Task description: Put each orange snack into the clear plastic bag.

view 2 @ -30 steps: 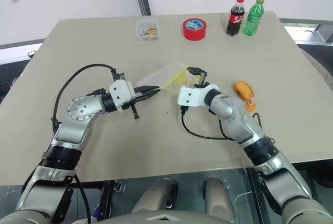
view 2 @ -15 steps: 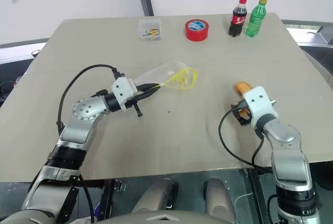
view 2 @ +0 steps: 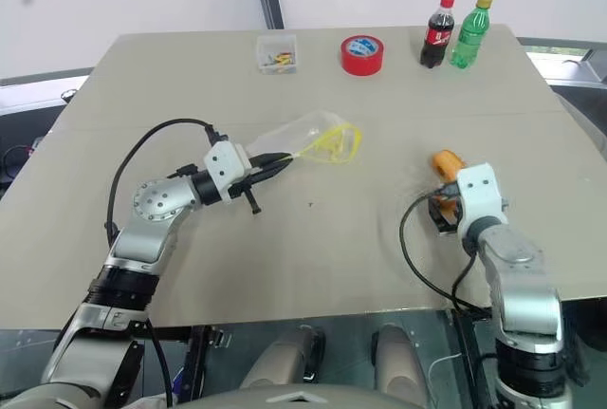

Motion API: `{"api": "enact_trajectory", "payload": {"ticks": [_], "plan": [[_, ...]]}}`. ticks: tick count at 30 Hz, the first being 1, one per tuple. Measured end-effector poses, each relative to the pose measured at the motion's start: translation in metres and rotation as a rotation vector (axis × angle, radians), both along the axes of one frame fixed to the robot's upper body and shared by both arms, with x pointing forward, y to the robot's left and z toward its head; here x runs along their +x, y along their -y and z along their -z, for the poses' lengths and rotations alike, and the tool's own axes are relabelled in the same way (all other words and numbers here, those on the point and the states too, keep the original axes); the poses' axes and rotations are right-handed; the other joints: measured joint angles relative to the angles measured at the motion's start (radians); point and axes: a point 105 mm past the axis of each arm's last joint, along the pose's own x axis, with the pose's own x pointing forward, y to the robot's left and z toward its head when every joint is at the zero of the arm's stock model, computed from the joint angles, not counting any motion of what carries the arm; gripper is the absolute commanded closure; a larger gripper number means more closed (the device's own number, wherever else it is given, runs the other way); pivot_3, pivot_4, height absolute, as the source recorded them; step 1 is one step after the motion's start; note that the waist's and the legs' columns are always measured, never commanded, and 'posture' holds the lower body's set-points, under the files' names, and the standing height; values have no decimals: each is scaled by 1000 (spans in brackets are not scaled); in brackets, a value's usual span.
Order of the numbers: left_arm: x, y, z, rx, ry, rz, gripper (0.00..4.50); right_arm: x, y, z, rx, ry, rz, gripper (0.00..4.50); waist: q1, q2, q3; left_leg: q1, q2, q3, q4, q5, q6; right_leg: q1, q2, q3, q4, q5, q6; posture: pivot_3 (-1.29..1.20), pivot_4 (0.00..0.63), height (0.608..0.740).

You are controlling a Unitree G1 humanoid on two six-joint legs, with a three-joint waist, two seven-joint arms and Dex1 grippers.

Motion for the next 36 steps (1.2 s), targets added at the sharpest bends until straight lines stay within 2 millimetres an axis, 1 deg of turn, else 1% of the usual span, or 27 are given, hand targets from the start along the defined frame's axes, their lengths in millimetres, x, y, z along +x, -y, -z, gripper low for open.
{"api": "enact_trajectory", "payload": {"ticks": [1,3,5,6,8,9,11,13,16,19,20,22,24,26,28,29,32,36], "plan": [[0,0,0,-2,0,1,4500,-5,2,2,-94,-7,-41,18,1,0,0,0,0,0,0,0,0,0,0,0,0,0,0,0,150,740],[0,0,0,-2,-3,-2,4500,-10,12,2,-218,-9,-60,18,1,0,0,0,0,-1,1,0,0,2,0,-1,-1,0,0,0,150,740],[0,0,0,-3,-4,-3,4500,-12,21,-1,-267,-5,-41,18,1,0,0,1,0,-1,1,-1,1,2,0,-1,-1,0,0,0,150,740],[0,0,0,-3,-5,-3,4500,-11,23,-2,-264,1,-33,18,-1,0,0,1,0,-1,1,-1,2,2,0,-1,-1,0,0,0,150,740],[0,0,1,-5,-6,-2,4500,-12,22,-6,-209,19,-17,18,-2,0,0,1,1,-1,1,-2,3,2,1,-1,0,0,0,0,150,740],[0,0,1,-5,-7,-2,4500,-12,19,-7,-135,25,5,18,-2,0,0,1,1,-1,0,-1,2,2,1,-1,0,0,0,0,150,740],[0,1,1,-8,-8,-1,4500,-11,10,-5,-14,13,25,18,-1,0,0,1,1,-1,0,-2,3,2,0,-1,0,0,0,0,150,740],[0,1,1,-10,-8,0,4500,-10,6,-1,94,-3,67,18,1,0,0,1,0,-2,1,-2,3,2,0,-1,-1,0,0,0,150,740],[0,3,0,-14,-7,3,4500,-9,8,-1,121,0,106,18,3,0,0,1,-1,-1,1,-1,2,2,-1,-1,-1,0,0,0,150,740],[0,4,1,-18,-8,5,4500,-8,5,-5,95,25,70,18,2,0,0,1,0,-2,0,-1,2,2,0,-2,-1,0,0,0,150,740],[0,4,1,-21,-10,7,4500,-7,-2,-9,89,46,19,18,1,0,0,0,0,-2,0,-1,2,2,0,-2,-1,0,0,0,150,740],[0,6,1,-27,-18,19,4500,-7,-23,-24,112,103,-115,18,-6,0,0,1,0,-1,0,-2,3,2,0,-1,-1,0,0,0,150,740],[-3,8,2,-37,-31,52,4500,-6,-54,-47,192,177,-265,18,-12,0,0,1,1,-1,0,-2,3,2,1,-2,0,0,0,0,150,740],[-6,10,2,-54,-42,74,4500,-4,-72,-56,258,206,-329,18,-12,0,0,1,1,-2,0,-2,3,2,0,-2,0,0,0,0,150,740],[-8,10,2,-62,-48,82,4500,-1,-79,-59,292,215,-352,18,-15,0,0,1,1,-2,0,-2,3,2,0,-2,-1,0,0,0,150,740],[-15,15,-1,-91,-59,129,4500,7,-113,-67,428,213,-453,18,-17,0,0,1,1,-2,1,-1,3,2,0,-2,-1,0,0,0,150,740],[-20,15,-6,-128,-62,142,4500,17,-135,-64,544,164,-498,18,-16,0,0,0,0,-3,0,0,0,2,0,-2,-1,0,0,0,150,740],[-30,14,-10,-144,-69,165,4500,26,-152,-55,638,92,-527,18,-19,0,0,0,0,-3,0,0,0,1,0,-2,-1,0,0,0,150,740]]}}
